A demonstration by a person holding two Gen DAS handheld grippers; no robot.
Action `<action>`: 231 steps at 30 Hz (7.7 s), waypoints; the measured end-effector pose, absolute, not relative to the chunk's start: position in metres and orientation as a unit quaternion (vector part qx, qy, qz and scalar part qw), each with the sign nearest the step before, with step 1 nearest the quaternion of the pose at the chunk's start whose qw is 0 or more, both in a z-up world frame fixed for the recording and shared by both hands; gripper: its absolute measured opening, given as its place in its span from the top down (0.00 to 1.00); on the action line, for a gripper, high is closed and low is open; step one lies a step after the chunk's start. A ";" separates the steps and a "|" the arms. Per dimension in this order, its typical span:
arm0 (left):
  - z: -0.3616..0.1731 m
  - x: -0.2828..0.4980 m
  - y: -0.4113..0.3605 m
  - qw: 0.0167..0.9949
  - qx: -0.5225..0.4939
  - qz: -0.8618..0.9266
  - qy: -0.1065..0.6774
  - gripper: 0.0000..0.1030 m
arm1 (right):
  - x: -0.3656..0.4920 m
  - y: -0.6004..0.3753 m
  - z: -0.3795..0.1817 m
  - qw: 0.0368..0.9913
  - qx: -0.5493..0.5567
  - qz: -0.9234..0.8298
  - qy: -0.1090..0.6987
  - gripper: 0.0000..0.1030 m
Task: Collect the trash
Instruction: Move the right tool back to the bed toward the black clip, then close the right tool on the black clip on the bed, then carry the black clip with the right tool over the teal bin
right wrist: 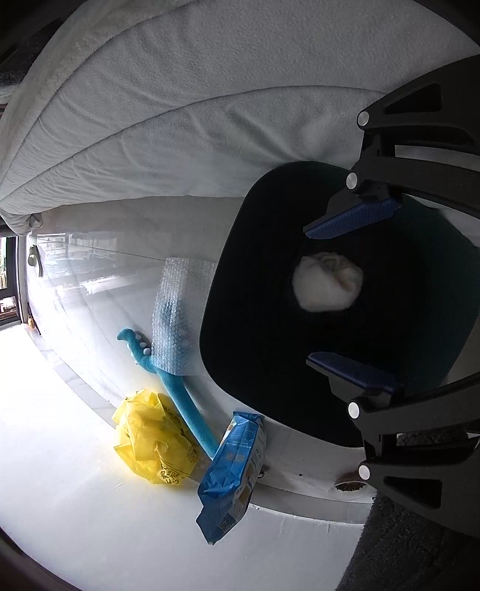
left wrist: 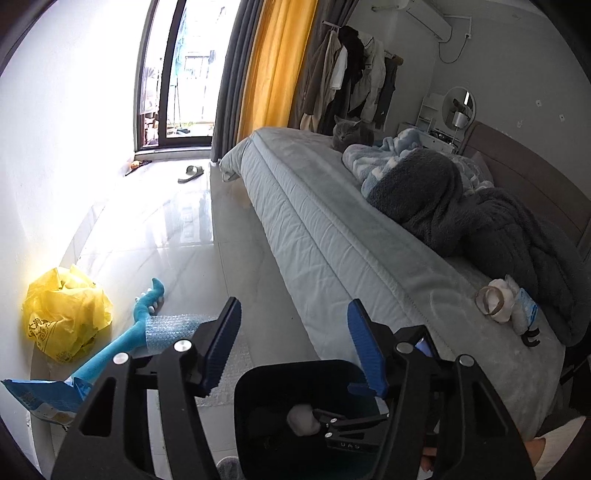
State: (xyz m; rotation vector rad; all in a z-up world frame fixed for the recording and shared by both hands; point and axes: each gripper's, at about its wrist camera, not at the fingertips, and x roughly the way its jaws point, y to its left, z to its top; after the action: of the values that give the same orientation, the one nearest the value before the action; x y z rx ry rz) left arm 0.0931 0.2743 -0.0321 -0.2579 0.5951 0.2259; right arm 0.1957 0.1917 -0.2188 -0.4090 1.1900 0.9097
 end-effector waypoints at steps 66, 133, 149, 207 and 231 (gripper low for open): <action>-0.023 0.183 0.035 0.953 -0.077 -0.080 0.281 0.27 | 0.258 -0.170 -0.076 0.878 -0.031 0.334 0.341 0.32; -0.118 0.256 -0.105 0.900 -0.063 -0.109 0.417 0.60 | 0.246 -0.269 -0.096 0.883 0.021 0.311 0.351 0.80; -0.118 0.253 -0.096 0.902 -0.052 -0.109 0.414 0.79 | 0.249 -0.254 -0.081 0.884 0.030 0.315 0.344 0.80; -0.148 0.160 0.206 0.863 -0.133 0.081 0.481 0.79 | 0.216 0.079 -0.074 0.791 -0.060 0.478 0.377 0.80; -0.180 0.119 0.271 0.813 -0.168 0.112 0.547 0.29 | 0.215 0.160 -0.125 0.747 -0.086 0.481 0.451 0.80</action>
State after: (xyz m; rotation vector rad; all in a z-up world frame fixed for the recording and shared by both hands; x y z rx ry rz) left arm 0.1187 0.2714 -0.1804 -0.3587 1.1674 0.2390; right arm 0.2145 0.1596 -0.1246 -0.1875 0.9857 1.0515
